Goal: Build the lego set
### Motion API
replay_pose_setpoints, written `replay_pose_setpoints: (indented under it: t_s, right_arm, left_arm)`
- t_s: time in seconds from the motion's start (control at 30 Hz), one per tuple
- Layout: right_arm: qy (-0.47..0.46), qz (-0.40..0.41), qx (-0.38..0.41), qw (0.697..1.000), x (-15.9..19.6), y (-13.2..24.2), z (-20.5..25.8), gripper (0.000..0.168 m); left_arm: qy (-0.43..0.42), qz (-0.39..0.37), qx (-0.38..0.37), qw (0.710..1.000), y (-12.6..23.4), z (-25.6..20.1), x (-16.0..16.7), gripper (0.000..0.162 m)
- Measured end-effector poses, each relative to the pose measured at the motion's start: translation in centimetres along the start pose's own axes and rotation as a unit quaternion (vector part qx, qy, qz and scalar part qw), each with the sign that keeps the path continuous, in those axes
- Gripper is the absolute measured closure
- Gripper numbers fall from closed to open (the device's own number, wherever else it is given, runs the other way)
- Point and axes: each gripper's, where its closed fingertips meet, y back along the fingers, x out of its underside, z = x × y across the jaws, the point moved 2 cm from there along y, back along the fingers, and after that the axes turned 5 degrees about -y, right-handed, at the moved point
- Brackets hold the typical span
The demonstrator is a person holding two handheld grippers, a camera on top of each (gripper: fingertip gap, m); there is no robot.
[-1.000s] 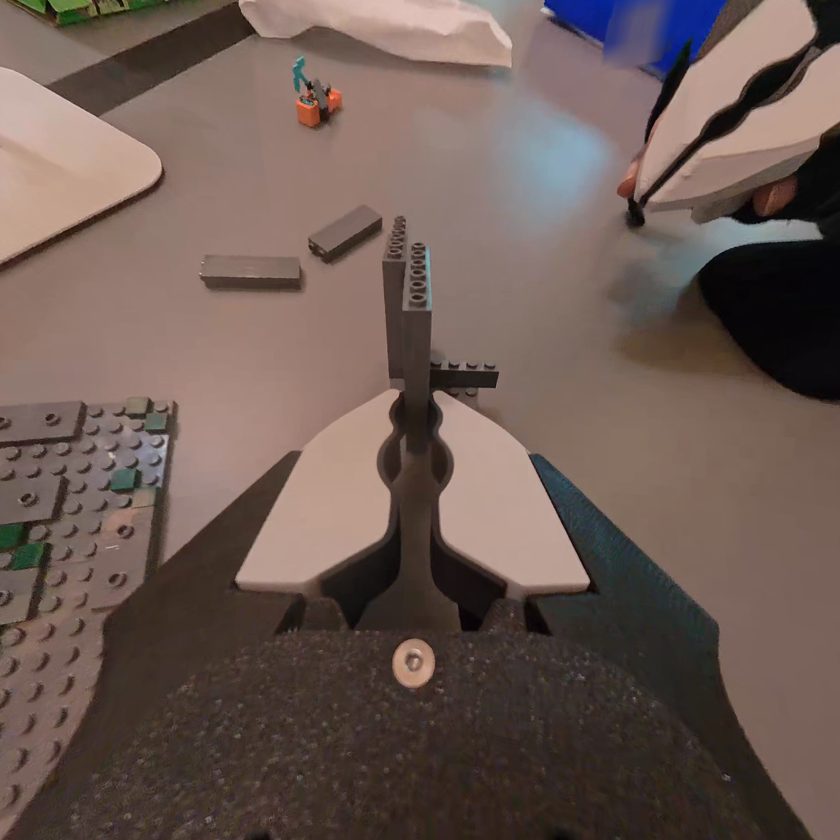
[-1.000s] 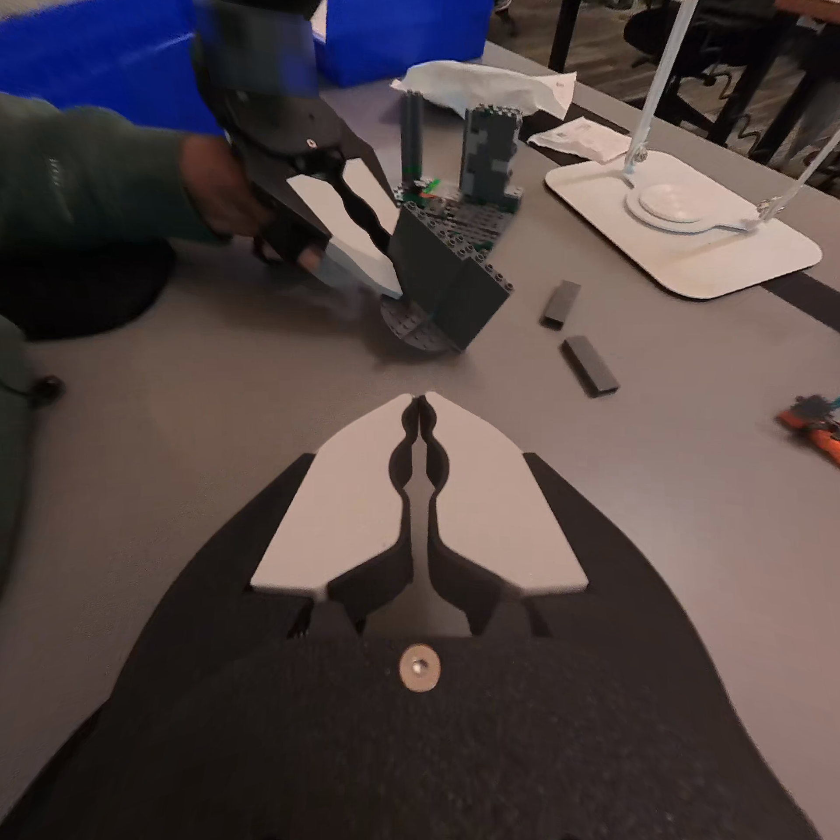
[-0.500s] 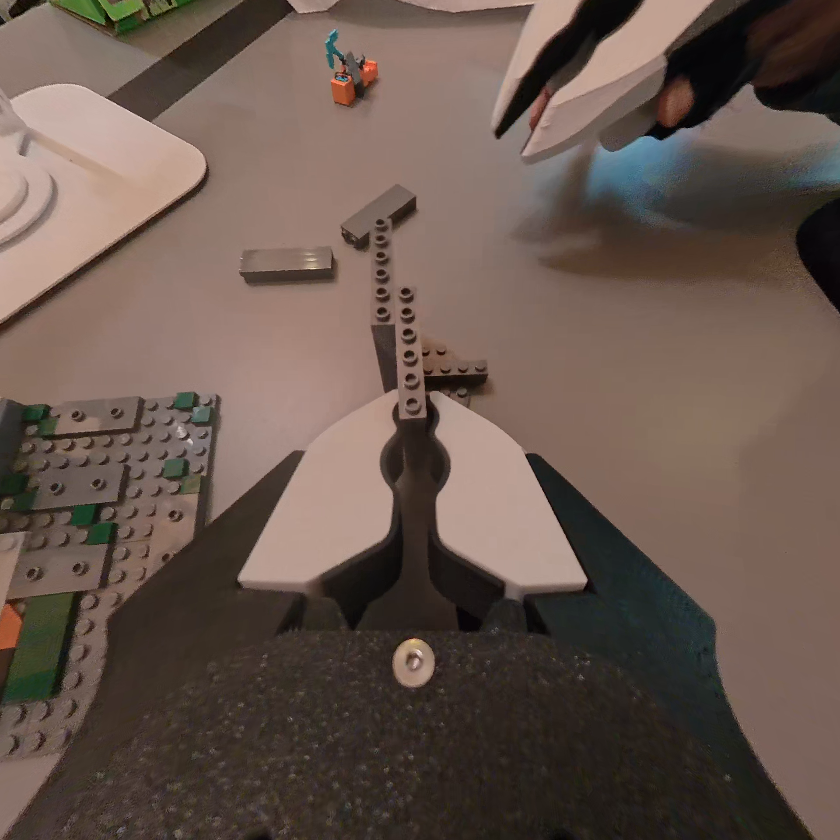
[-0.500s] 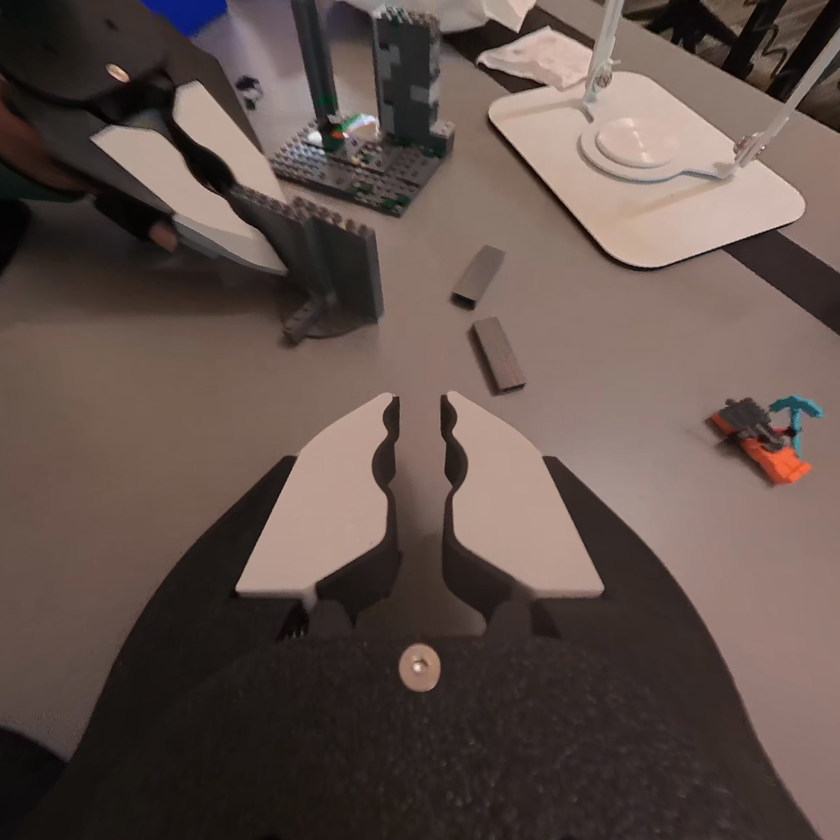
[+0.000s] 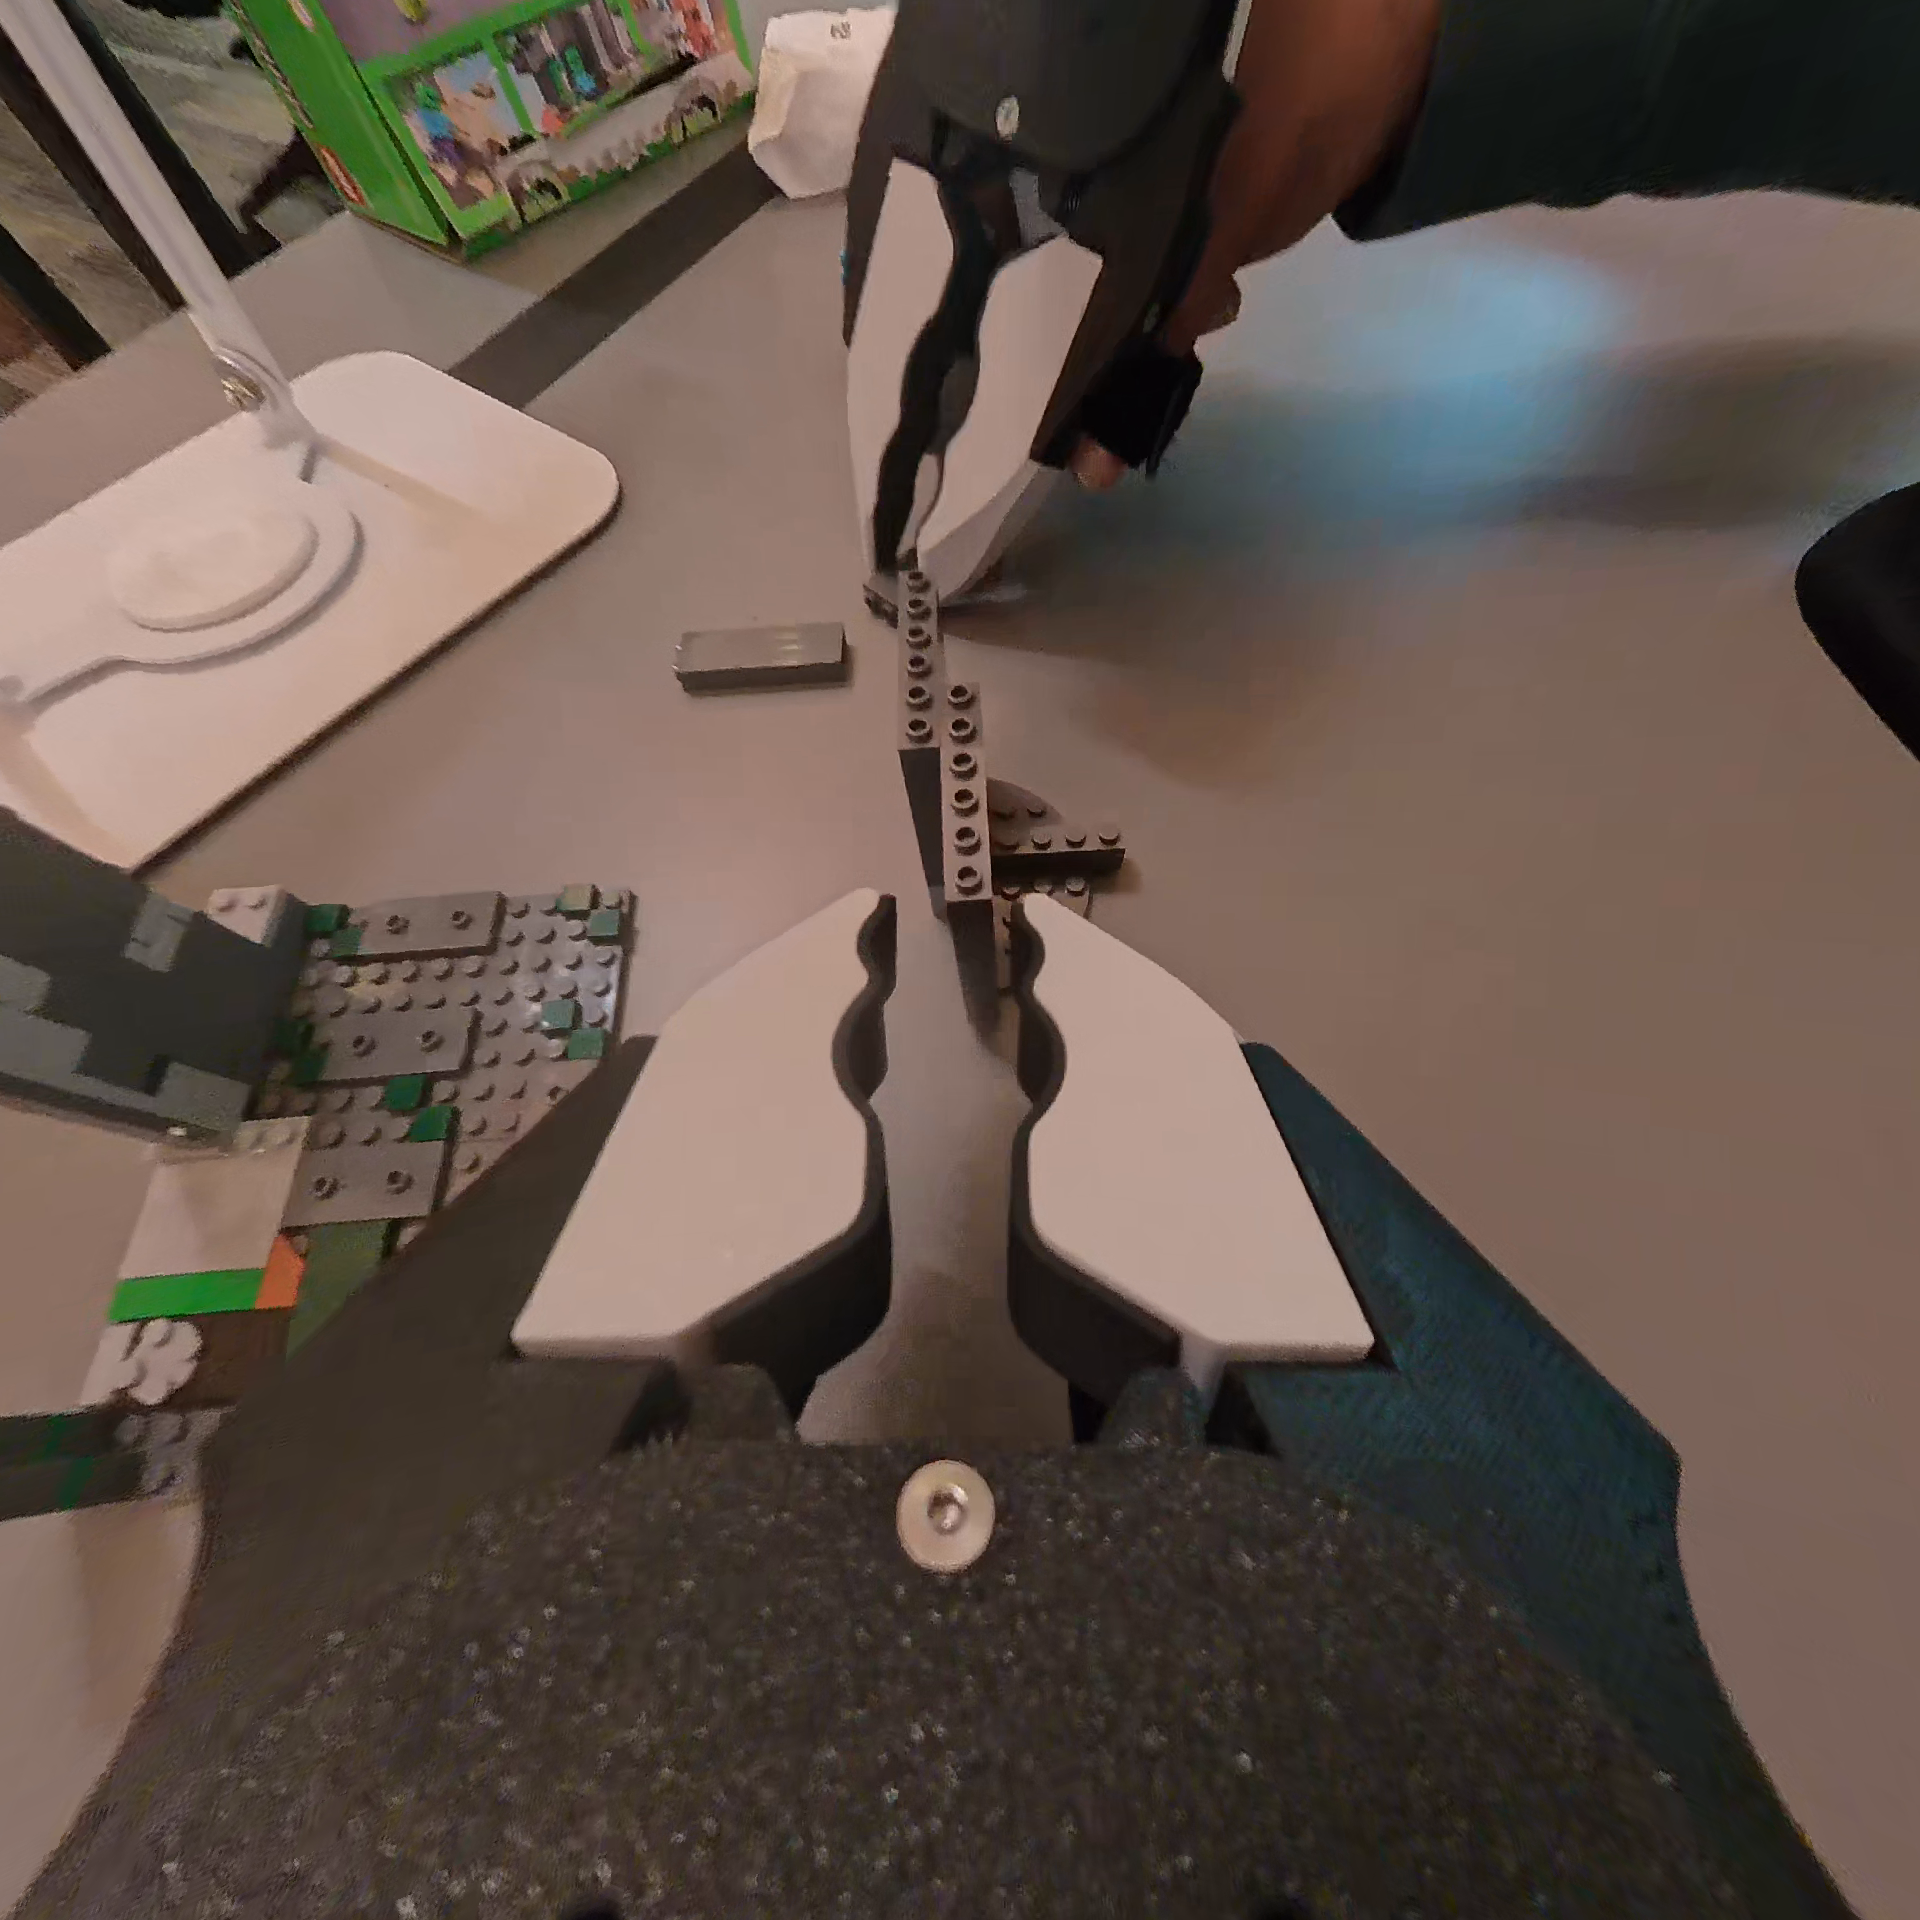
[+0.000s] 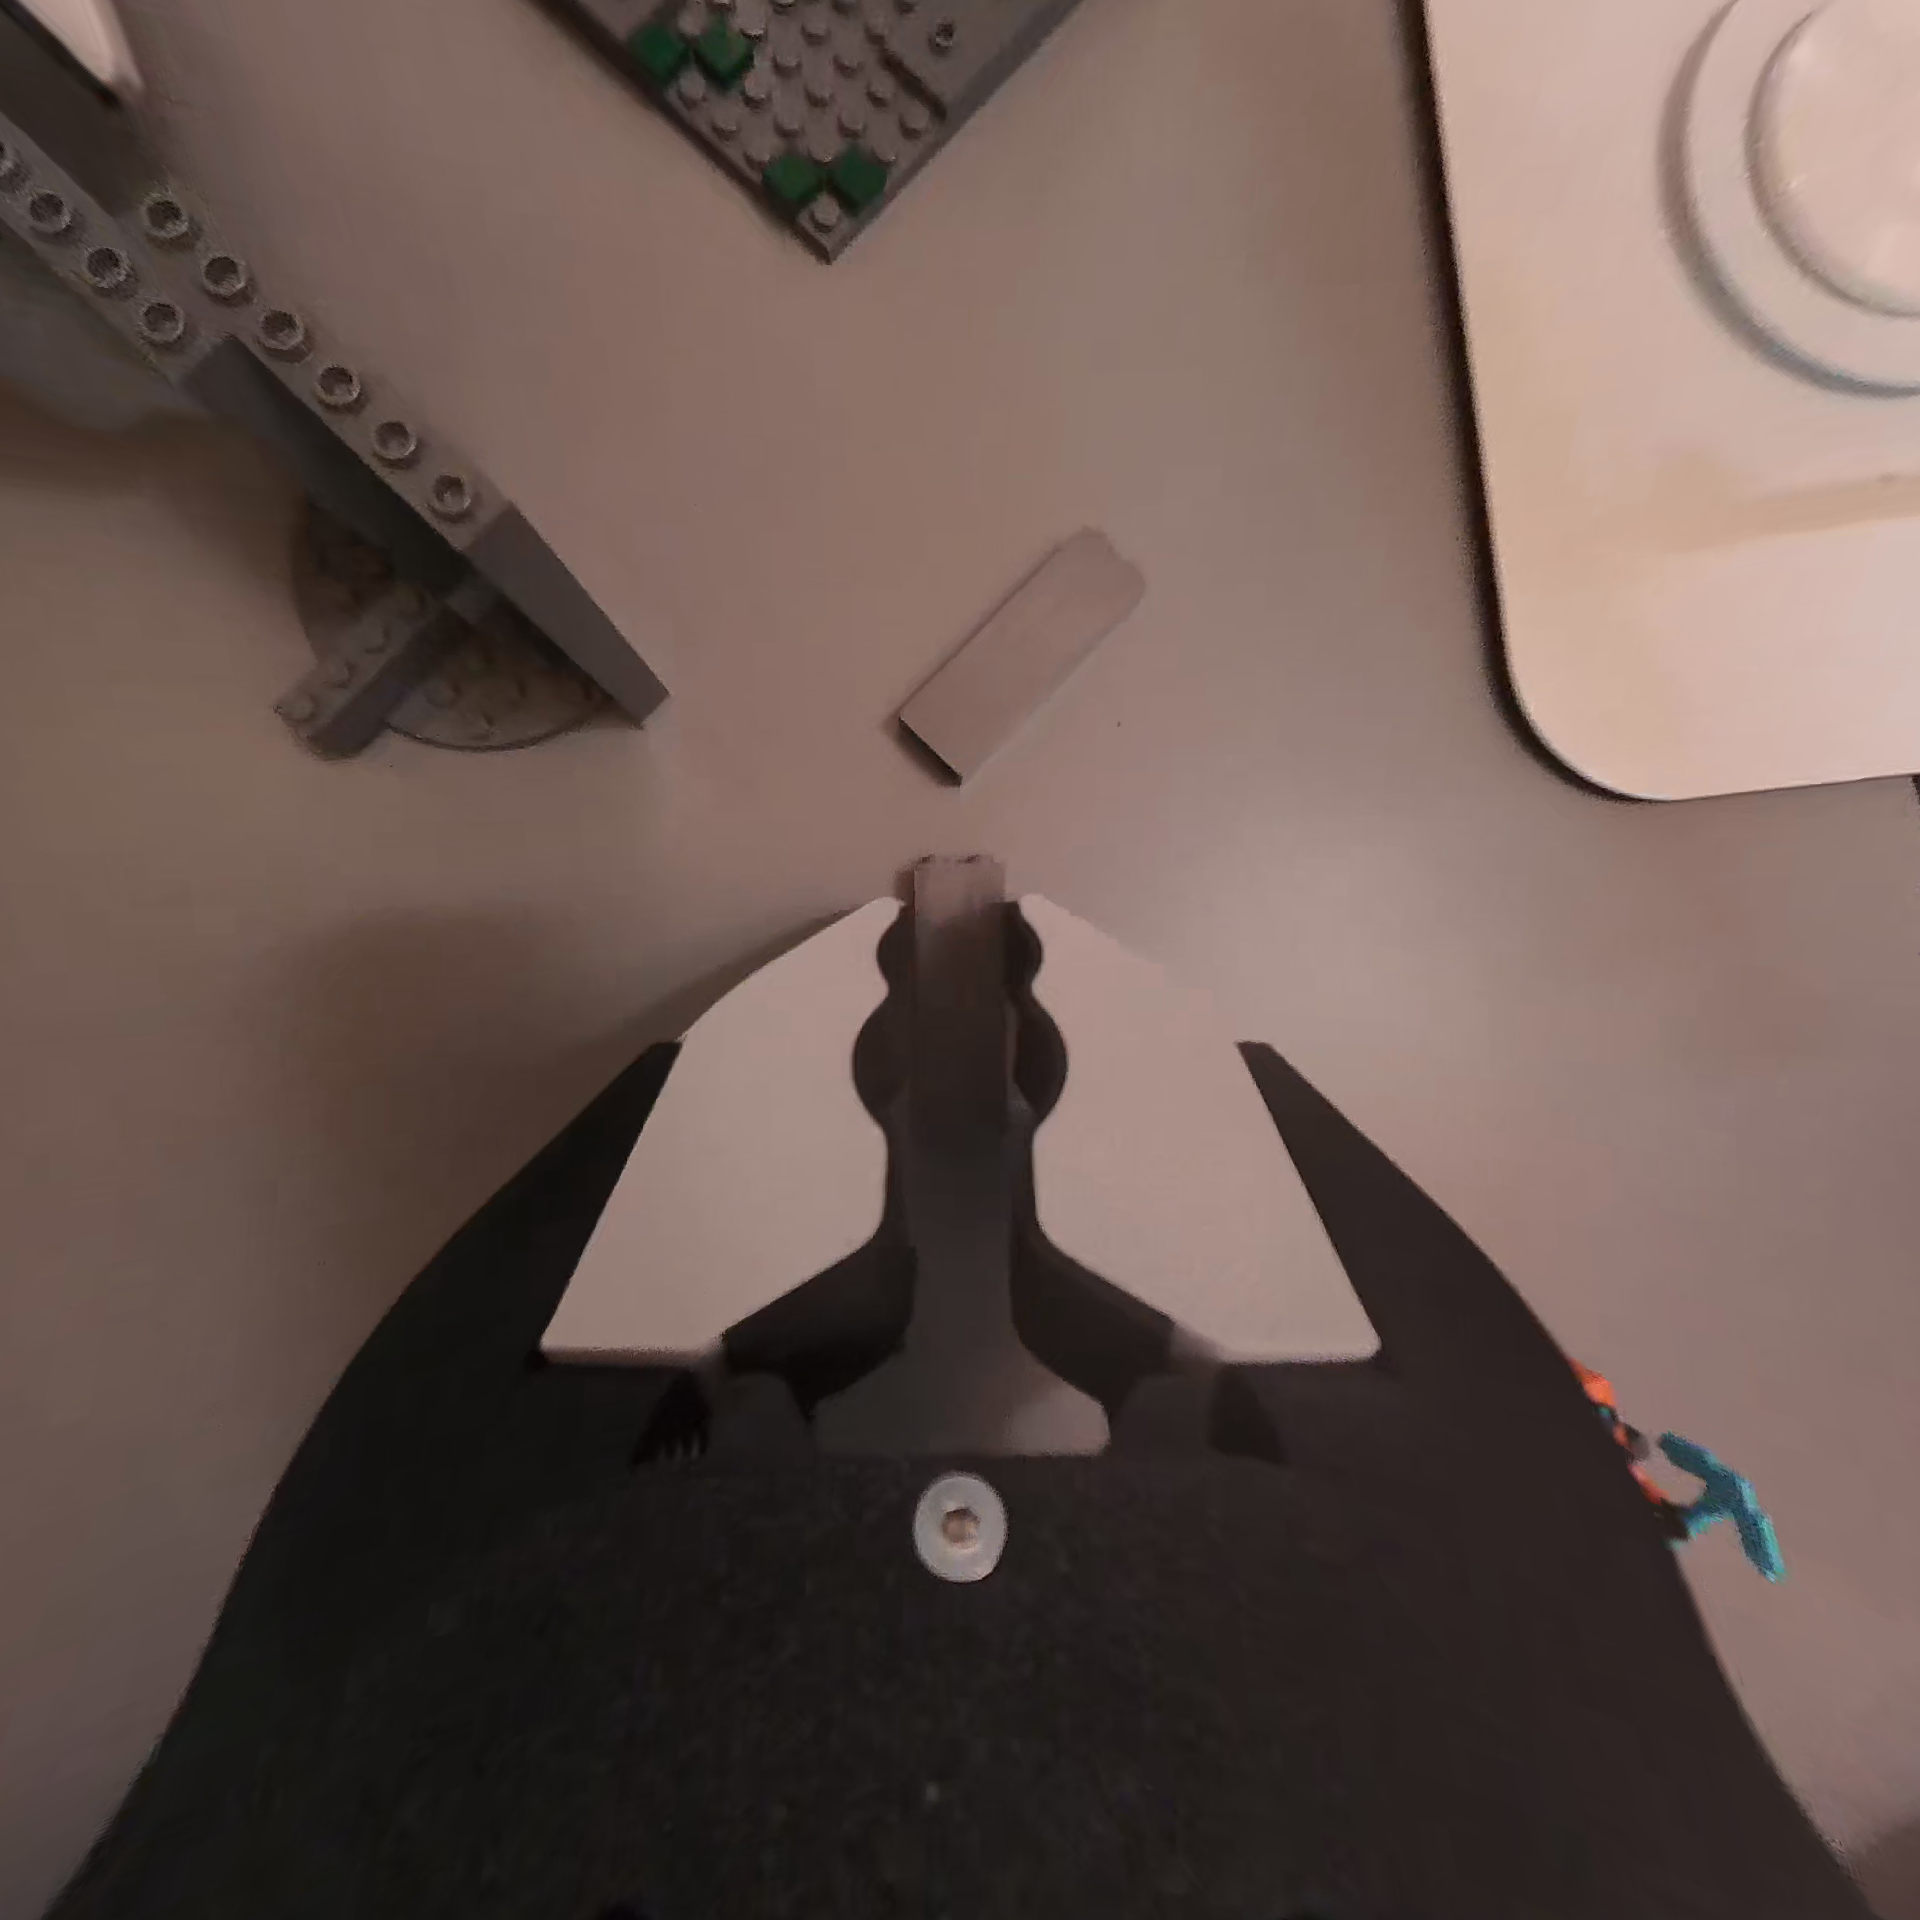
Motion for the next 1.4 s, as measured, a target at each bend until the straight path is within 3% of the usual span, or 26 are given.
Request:
replay_pose_setpoints:
  t_s: [0.1, 0.23, 0.4, 0.53, 0.67, 1.07, 1.2, 1.4]
  right_arm:
    - [-0.002, -0.039, 0.003, 0.999, -0.7, 1.0, 1.1, 0.153]
    - [-0.023, -0.163, -0.011, 0.986, -2.9, 4.8, 5.2, 0.153]
    - [-0.021, -0.28, 0.026, 0.959, -4.4, 8.4, 10.6, 0.153]
    - [-0.021, -0.347, 0.06, 0.936, -5.2, 9.3, 14.4, 0.153]
    - [0.013, -0.347, 0.119, 0.93, -4.9, 9.1, 16.0, 0.153]
    - [0.07, -0.345, 0.183, 0.918, -4.5, 8.8, 17.8, 0.153]
    - [0.082, -0.345, 0.186, 0.916, -4.3, 8.2, 18.1, 0.153]
    - [0.059, -0.351, 0.119, 0.927, -3.6, 7.2, 18.4, 0.153]
  left_arm:
    - [-0.004, -0.02, -0.019, 1.0, 1.0, 0.3, -1.0, 0.143]
    - [-0.009, -0.053, -0.035, 0.998, 2.1, -0.1, -2.7, 0.147]
    - [0.025, -0.099, 0.016, 0.995, 2.3, -3.0, -5.1, 0.151]
    - [0.085, -0.129, 0.07, 0.986, 1.7, -5.7, -6.4, 0.145]
    - [0.172, -0.159, 0.148, 0.961, 1.9, -7.3, -7.3, 0.143]
    - [0.215, -0.164, 0.182, 0.945, 2.3, -8.2, -6.8, 0.152]
    - [0.193, -0.159, 0.192, 0.949, 2.2, -8.3, -6.1, 0.153]
    - [0.098, -0.122, 0.189, 0.969, 2.2, -8.4, -4.9, 0.154]
